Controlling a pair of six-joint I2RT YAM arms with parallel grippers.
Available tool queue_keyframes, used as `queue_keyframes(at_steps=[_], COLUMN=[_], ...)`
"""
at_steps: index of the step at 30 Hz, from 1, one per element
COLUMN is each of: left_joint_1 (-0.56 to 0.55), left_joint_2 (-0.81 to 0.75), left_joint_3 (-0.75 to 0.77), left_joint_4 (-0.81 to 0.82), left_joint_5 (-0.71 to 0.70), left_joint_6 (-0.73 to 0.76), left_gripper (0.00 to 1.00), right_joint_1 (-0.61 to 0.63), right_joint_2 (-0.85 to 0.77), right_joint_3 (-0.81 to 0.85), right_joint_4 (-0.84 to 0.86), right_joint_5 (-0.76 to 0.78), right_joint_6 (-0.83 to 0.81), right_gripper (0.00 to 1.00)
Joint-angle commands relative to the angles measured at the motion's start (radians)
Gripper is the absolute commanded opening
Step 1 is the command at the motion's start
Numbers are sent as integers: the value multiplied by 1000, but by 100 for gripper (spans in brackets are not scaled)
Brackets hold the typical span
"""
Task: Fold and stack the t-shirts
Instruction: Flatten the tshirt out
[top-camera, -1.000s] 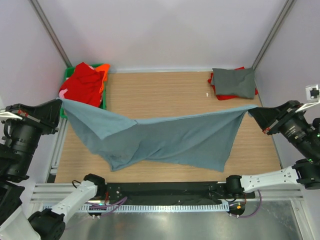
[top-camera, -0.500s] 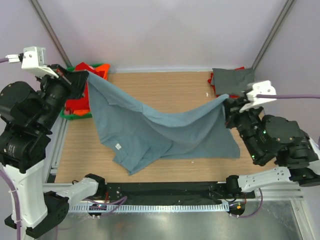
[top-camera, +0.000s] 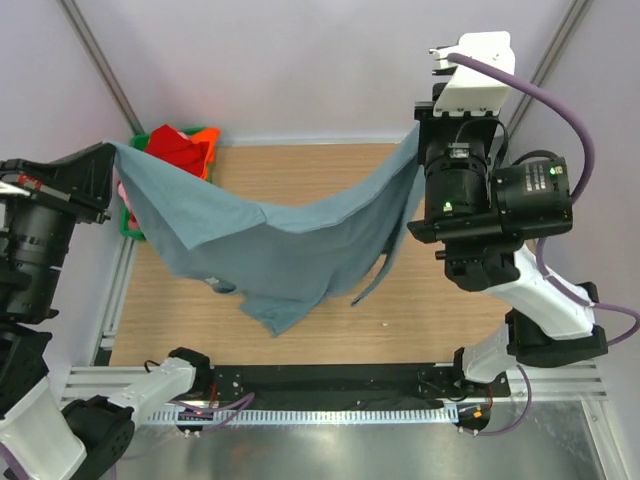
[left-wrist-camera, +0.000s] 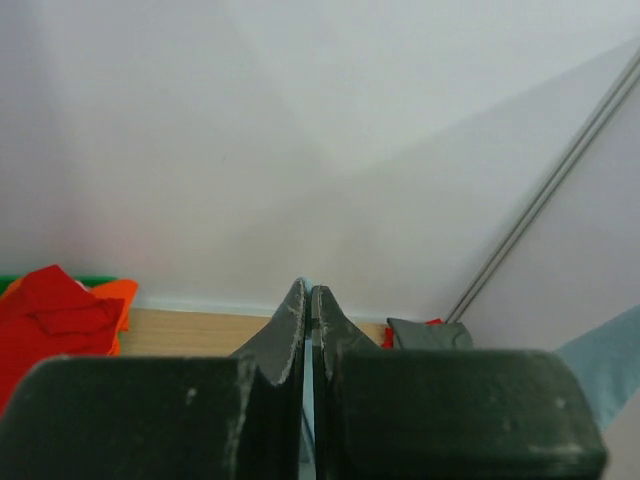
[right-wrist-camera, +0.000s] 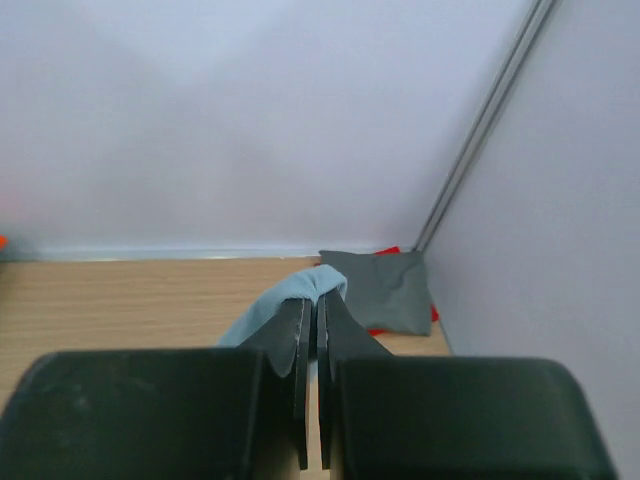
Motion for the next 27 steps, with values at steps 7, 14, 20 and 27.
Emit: queue_keyframes(at_steps=[7, 14, 20, 27], left_joint_1=[4, 4, 4, 4], left_joint_2=[-62, -45, 97, 93], left_joint_3=[-51, 4, 54, -57], left_joint_4=[84, 115, 101, 302], left_joint_5=[145, 139, 95, 228], left_joint_6=[101, 150, 164, 142], left_gripper=[0, 0, 0, 0], right_joint_1=[13, 16, 190, 256], right_joint_2=[-373, -428, -434, -442], right_joint_3=[-137, -132, -76, -195], right_joint_4=[-420, -690, -988, -976], right_joint_5=[62, -113, -311, -299], right_joint_6=[391, 613, 761, 576], right_gripper=[1, 1, 1, 1])
